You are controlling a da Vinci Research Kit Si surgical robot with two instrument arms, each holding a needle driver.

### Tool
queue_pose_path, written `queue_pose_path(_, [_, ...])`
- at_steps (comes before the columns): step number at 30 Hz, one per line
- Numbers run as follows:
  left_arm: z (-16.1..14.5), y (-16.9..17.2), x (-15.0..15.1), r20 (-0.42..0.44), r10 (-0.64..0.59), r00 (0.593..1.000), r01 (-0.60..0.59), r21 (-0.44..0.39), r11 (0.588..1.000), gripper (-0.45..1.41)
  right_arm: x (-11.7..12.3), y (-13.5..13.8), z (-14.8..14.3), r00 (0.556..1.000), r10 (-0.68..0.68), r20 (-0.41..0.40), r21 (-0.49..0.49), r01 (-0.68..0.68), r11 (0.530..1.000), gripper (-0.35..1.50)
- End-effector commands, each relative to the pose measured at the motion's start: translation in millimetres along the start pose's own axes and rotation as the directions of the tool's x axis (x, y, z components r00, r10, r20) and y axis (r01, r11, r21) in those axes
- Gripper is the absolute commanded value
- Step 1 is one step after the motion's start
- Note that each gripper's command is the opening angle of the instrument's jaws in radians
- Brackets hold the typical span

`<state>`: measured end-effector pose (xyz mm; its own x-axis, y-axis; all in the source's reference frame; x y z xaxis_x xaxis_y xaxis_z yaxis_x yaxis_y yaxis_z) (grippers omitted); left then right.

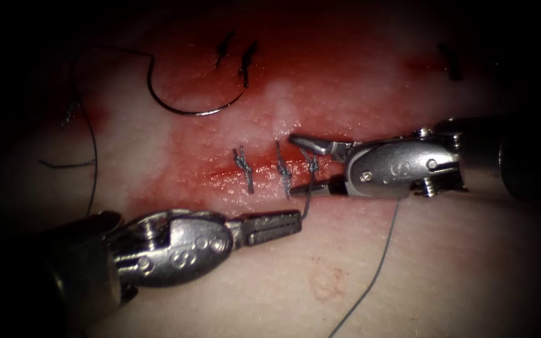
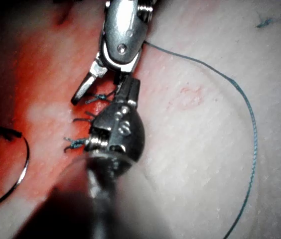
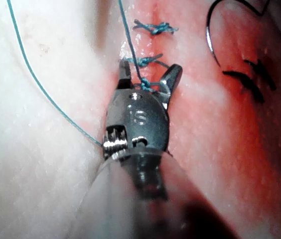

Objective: Wound Closure

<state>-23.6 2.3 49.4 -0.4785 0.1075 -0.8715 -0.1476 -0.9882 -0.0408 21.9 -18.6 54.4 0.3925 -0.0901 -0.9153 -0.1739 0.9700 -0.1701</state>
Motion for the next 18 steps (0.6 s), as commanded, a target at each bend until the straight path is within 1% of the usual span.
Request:
queue_pose_path(1, [0.8,0.0,-0.3,-0.002,0.0,1.0,0.0,0.0,1.0,-0.45,-0.1,-0.5,0.9,1.0,0.0,-0.006,0.004,0.0,1.0,1.43])
queue_pose_path(10, [0.6,-0.2,-0.3,-0.004,-0.001,1.0,0.001,-0.003,1.0,-0.45,1.1,-1.1,0.5,1.0,-0.002,-0.017,0.015,0.003,1.0,1.43])
queue_pose_path(15, [0.6,-0.1,-0.3,-0.005,-0.001,1.0,0.001,0.0,1.0,-0.45,2.3,-1.5,1.2,1.0,0.004,-0.027,0.012,-0.003,1.0,1.43])
queue_pose_path(18, [0.6,-0.1,-0.2,-0.004,-0.002,1.0,0.002,0.001,1.0,-0.45,2.6,-1.6,1.6,1.0,0.005,-0.027,0.007,-0.005,1.0,1.43])
